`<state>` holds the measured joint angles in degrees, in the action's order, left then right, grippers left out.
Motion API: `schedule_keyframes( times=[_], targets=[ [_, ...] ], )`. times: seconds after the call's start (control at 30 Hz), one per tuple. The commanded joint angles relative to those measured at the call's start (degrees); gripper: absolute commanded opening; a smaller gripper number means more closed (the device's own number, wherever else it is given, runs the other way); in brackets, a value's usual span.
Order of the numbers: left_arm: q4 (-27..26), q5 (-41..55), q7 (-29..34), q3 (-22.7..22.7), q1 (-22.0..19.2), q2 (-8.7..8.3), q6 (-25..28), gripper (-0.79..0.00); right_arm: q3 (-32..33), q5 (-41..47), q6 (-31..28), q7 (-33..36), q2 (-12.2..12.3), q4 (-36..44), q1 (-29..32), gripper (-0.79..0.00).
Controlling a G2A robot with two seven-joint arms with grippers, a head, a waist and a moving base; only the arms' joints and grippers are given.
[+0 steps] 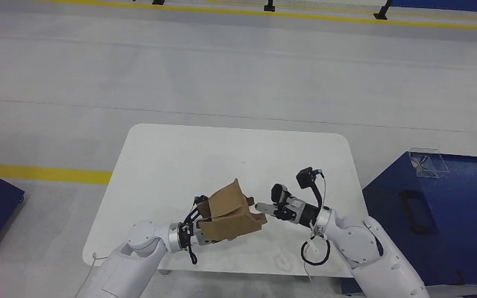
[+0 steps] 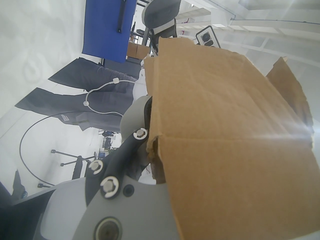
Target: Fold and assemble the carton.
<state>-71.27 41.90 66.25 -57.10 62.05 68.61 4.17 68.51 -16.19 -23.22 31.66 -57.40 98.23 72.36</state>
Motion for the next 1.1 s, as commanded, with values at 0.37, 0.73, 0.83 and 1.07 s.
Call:
schedule_keyframes(
  times=[0.37,0.73,0.83,1.07],
  targets=[
    [0.9,0.0,1.1,0.3,-0.7,0.30,-0.9,-0.785,-5.5,-2.4,1.1,0.3,-1.4,-3.3,-3.4,0.000],
    [1.1,-0.7,1.2,0.4,-0.9,0.43,-0.8,-0.785,-4.3,0.1,-0.1,0.4,-1.5,-2.6,-2.5,0.000],
    [1.4,-0.5,0.6,0.4,-0.9,0.51,-0.8,-0.785,-3.7,1.2,-0.7,0.0,-1.5,-3.4,-2.4,0.000],
    [1.8,-1.2,-0.8,-0.5,-0.7,0.45,0.6,-0.785,0.5,2.5,-2.2,-0.3,-0.8,-3.6,-0.5,0.000]
  ],
)
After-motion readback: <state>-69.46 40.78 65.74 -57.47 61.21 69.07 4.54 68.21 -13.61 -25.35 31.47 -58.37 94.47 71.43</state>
